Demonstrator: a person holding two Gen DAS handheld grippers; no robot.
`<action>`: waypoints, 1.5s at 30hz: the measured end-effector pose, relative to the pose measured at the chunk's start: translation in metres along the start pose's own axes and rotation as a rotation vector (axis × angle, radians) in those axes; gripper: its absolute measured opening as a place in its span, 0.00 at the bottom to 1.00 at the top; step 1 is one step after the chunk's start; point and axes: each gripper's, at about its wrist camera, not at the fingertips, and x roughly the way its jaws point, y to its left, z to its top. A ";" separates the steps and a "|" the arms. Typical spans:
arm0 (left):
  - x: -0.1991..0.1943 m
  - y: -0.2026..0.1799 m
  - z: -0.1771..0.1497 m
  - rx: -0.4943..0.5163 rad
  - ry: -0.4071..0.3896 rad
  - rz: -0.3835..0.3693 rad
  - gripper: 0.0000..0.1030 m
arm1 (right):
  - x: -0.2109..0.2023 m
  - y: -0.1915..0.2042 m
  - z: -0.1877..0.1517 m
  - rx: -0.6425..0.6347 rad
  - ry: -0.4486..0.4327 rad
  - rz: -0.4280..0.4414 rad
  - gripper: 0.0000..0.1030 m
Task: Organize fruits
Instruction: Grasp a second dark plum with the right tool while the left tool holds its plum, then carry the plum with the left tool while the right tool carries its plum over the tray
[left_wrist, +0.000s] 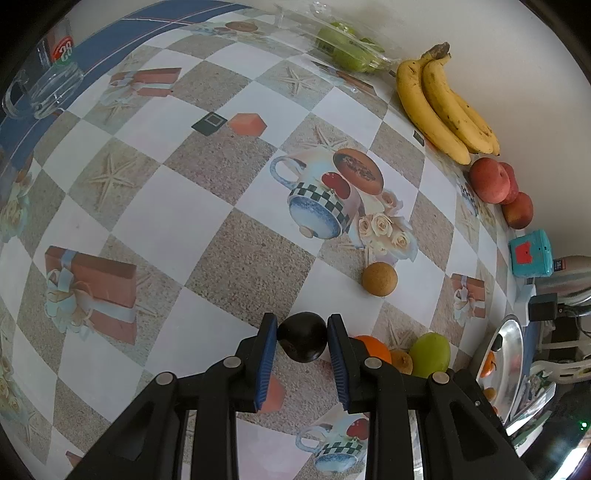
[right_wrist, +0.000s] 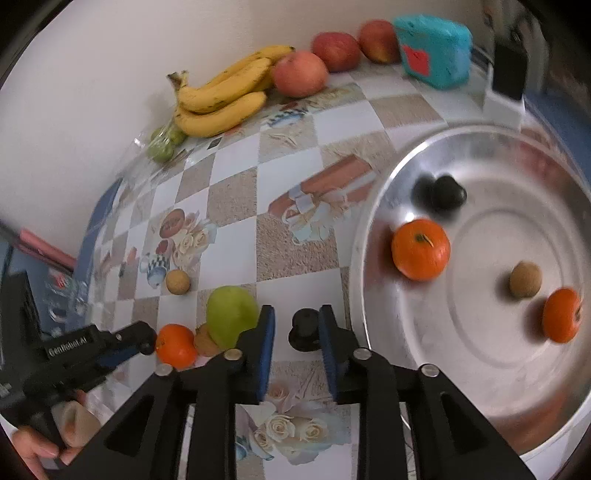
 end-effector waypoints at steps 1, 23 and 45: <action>0.000 0.000 0.000 -0.001 0.000 -0.001 0.29 | 0.000 0.004 0.000 -0.029 -0.002 -0.027 0.33; -0.001 0.000 0.000 -0.011 -0.003 -0.002 0.29 | 0.017 0.017 -0.006 -0.134 0.045 -0.118 0.36; -0.004 -0.001 0.000 -0.018 -0.019 -0.008 0.29 | 0.010 0.007 0.000 -0.062 0.049 -0.034 0.35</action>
